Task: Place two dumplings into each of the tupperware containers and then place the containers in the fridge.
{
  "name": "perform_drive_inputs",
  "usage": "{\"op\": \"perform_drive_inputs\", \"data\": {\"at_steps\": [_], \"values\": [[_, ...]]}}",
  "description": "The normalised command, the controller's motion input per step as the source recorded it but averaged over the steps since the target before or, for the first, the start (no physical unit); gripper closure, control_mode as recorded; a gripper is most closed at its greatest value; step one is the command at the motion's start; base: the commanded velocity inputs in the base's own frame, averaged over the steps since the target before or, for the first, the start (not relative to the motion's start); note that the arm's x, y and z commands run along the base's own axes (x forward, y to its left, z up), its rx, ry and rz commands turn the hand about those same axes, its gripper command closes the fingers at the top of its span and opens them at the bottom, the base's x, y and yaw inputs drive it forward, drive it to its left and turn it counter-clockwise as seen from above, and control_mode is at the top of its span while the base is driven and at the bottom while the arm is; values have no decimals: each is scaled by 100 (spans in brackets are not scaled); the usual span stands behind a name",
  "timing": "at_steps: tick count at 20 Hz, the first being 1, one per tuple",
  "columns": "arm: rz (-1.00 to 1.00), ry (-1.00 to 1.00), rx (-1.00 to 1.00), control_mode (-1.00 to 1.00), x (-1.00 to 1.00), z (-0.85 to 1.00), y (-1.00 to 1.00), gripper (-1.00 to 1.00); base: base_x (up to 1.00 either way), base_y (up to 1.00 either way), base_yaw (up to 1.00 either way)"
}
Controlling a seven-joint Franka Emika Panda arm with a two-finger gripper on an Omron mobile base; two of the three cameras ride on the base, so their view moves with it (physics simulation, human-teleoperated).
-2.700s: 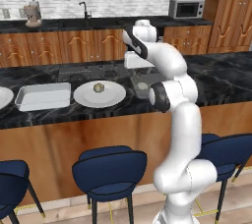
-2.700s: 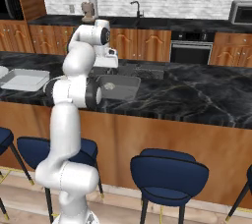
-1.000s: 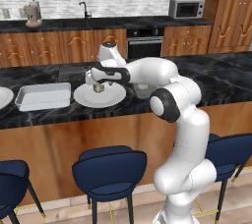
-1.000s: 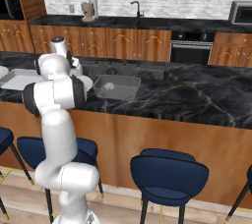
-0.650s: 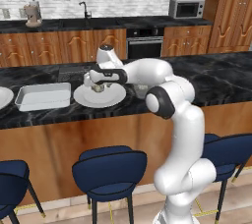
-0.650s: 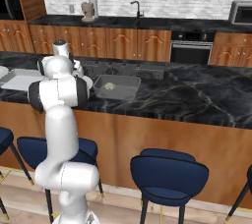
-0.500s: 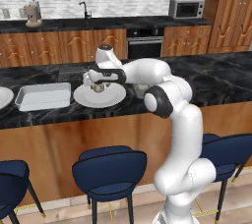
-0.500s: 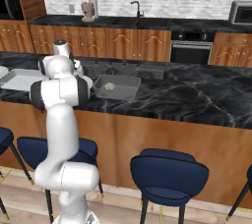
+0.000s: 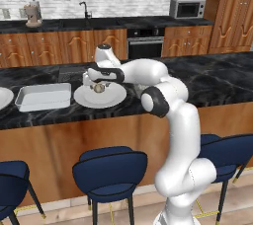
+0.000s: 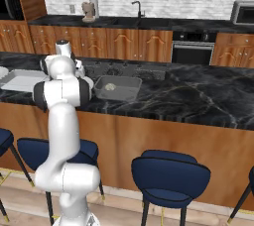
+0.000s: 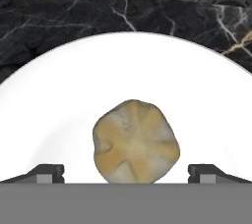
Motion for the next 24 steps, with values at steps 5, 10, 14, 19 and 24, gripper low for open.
{"op": "perform_drive_inputs", "data": {"at_steps": [5, 10, 14, 19, 24], "values": [[0, 2, 0, -100, 0, -12, 0, -100, 0, 0, 0], [0, 0, 0, -100, 10, -22, 0, -100, 0, 0, 0], [0, 0, 0, -100, 14, -20, 0, -100, 0, 0, 0], [0, 1, 0, -100, 1, -2, 0, 100, 0, 0, 0], [0, -1, 0, -100, 13, 16, -21, 100, 0, 0, 0]]}}
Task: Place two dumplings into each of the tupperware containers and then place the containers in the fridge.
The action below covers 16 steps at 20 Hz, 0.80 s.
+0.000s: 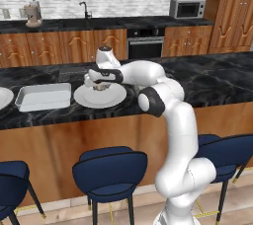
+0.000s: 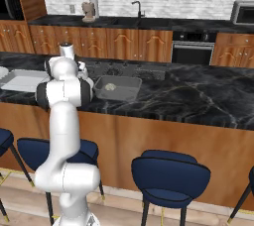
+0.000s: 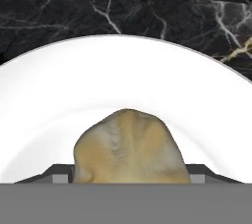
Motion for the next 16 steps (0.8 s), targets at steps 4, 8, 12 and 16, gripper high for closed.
{"op": "perform_drive_inputs", "data": {"at_steps": [4, 8, 12, 16], "values": [[0, 0, -4, -100, -22, 45, -52, 100, 0, 0, 0], [0, 0, 0, -100, -73, 54, -63, 100, 0, 0, 0], [-1, 0, 0, -100, -86, 59, -58, 100, 0, 0, 0], [-8, 3, 0, -100, -75, 49, -68, 100, 0, 0, 0]]}}
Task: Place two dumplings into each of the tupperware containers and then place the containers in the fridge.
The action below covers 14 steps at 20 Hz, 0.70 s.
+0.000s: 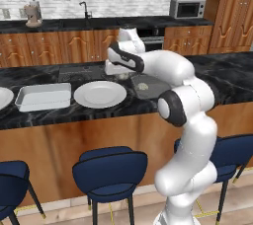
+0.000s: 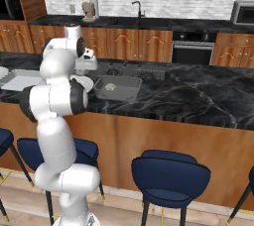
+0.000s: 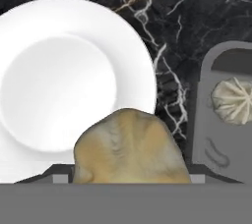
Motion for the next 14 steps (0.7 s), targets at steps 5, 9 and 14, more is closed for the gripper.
{"op": "perform_drive_inputs", "data": {"at_steps": [5, 9, 14], "values": [[-8, 1, 0, -100, -33, 10, -70, 100, 0, 0, 0], [-3, 2, 0, -100, -1, 0, -52, 100, 0, 0, 0], [0, 1, 0, -100, 24, 0, -74, 100, 0, 0, 0]]}}
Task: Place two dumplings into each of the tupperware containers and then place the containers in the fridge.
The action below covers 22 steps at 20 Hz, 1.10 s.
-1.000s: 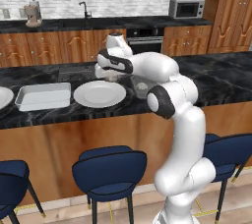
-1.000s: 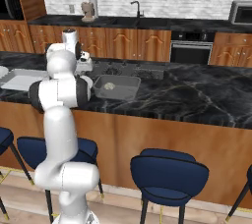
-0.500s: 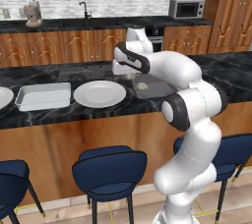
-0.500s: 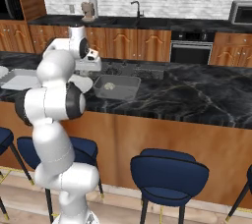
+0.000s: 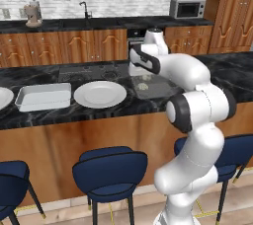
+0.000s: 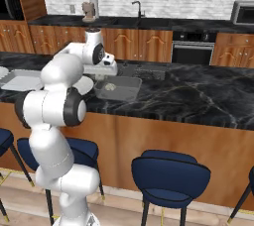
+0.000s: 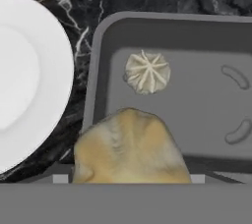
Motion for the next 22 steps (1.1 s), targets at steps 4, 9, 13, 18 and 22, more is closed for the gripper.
{"op": "perform_drive_inputs", "data": {"at_steps": [4, 9, 13, 18, 22], "values": [[0, 3, 0, -100, 58, 0, -60, 100, 0, 0, 0], [0, 3, 0, -100, 53, -8, -49, 100, 0, 0, 0], [0, 10, 0, -100, 21, -31, -12, 100, 0, 0, 0], [0, 12, 0, -100, 5, -39, -2, 100, 0, 0, 0], [0, 9, 0, -100, 2, -15, -21, 100, 0, 0, 0]]}}
